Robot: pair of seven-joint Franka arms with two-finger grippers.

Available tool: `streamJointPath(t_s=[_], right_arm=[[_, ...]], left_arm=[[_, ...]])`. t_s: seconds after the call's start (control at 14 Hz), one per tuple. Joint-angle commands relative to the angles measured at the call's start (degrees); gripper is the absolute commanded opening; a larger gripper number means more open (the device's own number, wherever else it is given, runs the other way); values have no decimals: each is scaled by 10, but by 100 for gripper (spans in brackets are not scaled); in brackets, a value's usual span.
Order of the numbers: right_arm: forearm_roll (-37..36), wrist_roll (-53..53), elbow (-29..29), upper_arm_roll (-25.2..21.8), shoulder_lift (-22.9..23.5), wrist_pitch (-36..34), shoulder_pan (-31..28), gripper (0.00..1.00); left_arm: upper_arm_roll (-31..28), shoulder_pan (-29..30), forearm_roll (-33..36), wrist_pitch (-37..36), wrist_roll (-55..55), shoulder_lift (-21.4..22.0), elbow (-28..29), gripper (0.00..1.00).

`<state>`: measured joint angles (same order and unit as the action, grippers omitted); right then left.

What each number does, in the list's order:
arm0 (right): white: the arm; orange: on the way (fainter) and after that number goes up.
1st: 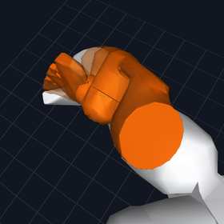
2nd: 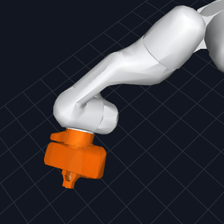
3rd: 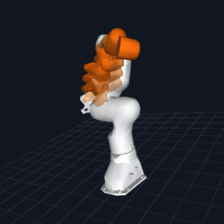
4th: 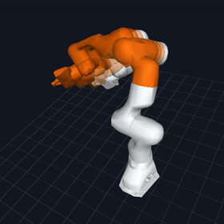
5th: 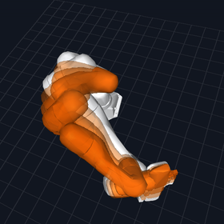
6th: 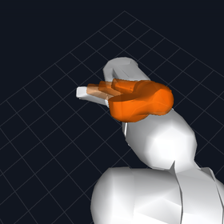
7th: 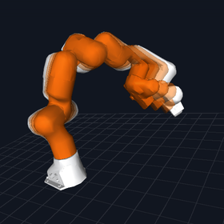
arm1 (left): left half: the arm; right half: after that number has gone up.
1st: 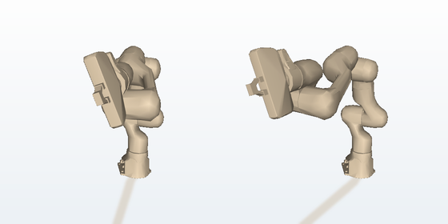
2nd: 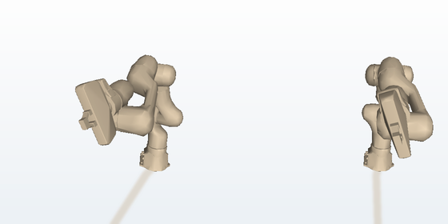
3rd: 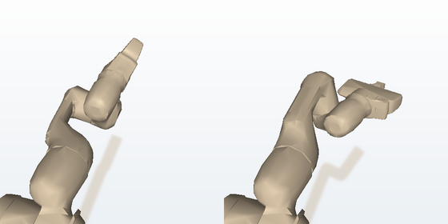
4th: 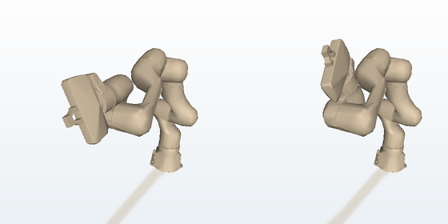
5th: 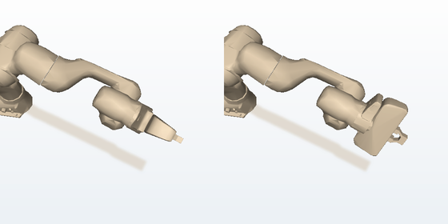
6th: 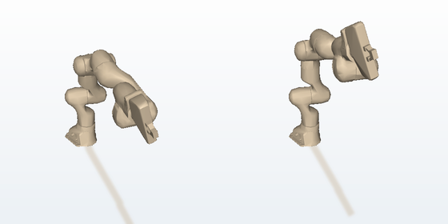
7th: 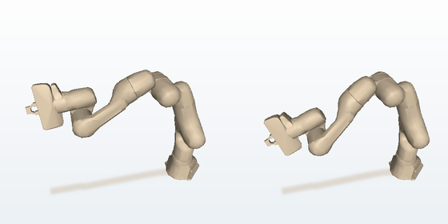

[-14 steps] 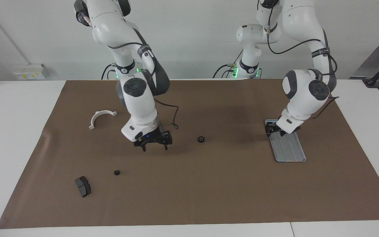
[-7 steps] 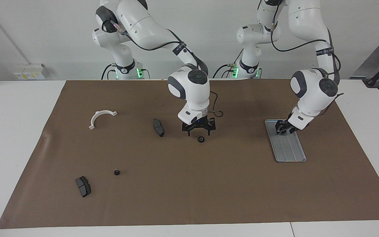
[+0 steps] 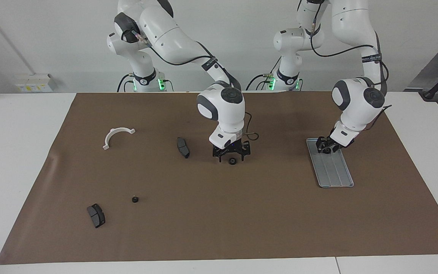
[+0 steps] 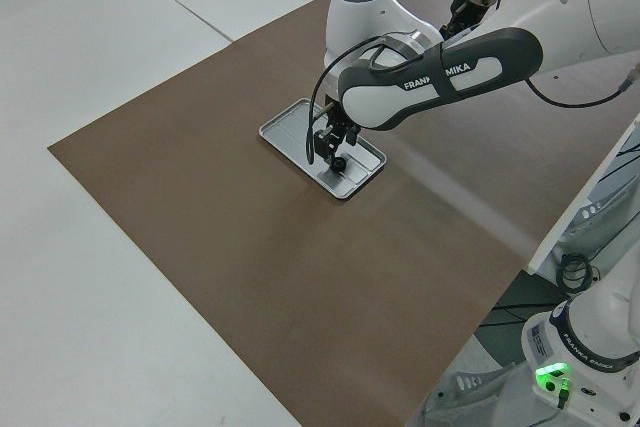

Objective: Place bearing gear from tray to pile

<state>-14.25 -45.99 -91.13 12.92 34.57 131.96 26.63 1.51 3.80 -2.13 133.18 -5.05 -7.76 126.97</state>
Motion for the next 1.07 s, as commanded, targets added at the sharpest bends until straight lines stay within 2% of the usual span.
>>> streamJointPath(t_s=[0.0, 0.21, 0.43, 0.5, 0.72, 0.79, 1.0], right_arm=[[-18, -11, -6, 3, 7, 29, -3, 100], [-18, -9, -18, 3, 7, 36, -1, 100], [-19, -9, -23, 3, 7, 35, -1, 72], [-19, -9, -23, 4, 7, 30, 0, 66], [-19, -9, -23, 4, 6, 29, 0, 64], [-19, -8, -22, 4, 6, 29, -1, 60], [-19, -8, -22, 5, 6, 26, -1, 39]], left_arm=[[3, 9, -6, 17, 2, 34, 38, 71], [3, 9, -6, 34, 21, 38, 52, 71], [3, 9, -6, 73, 37, 42, 76, 71], [3, 8, -6, 74, 37, 42, 76, 70], [3, 6, -6, 74, 39, 42, 77, 68], [3, 5, -6, 74, 45, 42, 78, 66], [3, 3, -6, 76, 47, 45, 81, 59]])
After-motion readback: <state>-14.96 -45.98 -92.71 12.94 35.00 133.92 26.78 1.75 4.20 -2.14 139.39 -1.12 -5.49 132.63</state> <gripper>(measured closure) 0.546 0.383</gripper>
